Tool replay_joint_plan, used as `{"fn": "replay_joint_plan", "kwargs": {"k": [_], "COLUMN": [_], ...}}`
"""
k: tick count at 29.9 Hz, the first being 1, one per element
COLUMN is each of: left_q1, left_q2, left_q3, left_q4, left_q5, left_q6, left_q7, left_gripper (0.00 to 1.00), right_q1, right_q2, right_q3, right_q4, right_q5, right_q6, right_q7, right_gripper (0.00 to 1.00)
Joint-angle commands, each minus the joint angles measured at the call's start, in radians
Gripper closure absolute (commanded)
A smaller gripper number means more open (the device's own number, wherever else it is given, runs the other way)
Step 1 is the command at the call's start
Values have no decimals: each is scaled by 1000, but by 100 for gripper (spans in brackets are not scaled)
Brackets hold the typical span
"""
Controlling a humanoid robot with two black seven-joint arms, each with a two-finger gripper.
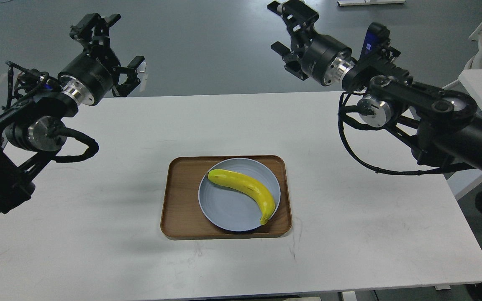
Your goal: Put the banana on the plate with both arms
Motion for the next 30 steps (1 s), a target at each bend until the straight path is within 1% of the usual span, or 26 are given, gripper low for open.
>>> {"fn": "replay_joint_plan", "kwargs": {"k": [1,3,4,7,12,19,27,30], "left_q1": [13,20,24,40,75,78,78,78], "left_q2": [-5,-9,-12,-24,-24,-21,-23,-23], "left_q3": [-3,-6,-6,-29,-41,-41,-43,-43], "left_q4": [0,0,1,9,12,15,15,17], "left_q5": [0,-7,-13,-34,-36,-36,-31,-30], "left_q6": [-8,-6,-6,-5,-20,-37,-40,-38], "left_q7": [2,10,11,13,30,30,26,25], "left_gripper": [2,2,2,2,2,2,2,2], "right_q1": [-19,-29,-32,-35,-21,-16,-55,-88], "right_q2": [-2,-17,-20,-20,-10,-2,-13,-34], "right_q3": [40,40,40,40,37,18,18,21], "right_q4": [-14,-14,-14,-15,-41,-45,-19,6], "right_q5": [76,79,79,79,79,78,79,79], "right_q6": [22,72,78,80,78,77,77,80], "right_q7": [-44,-67,-70,-73,-102,-102,-102,-102], "right_gripper": [0,0,0,0,0,0,0,0]}}
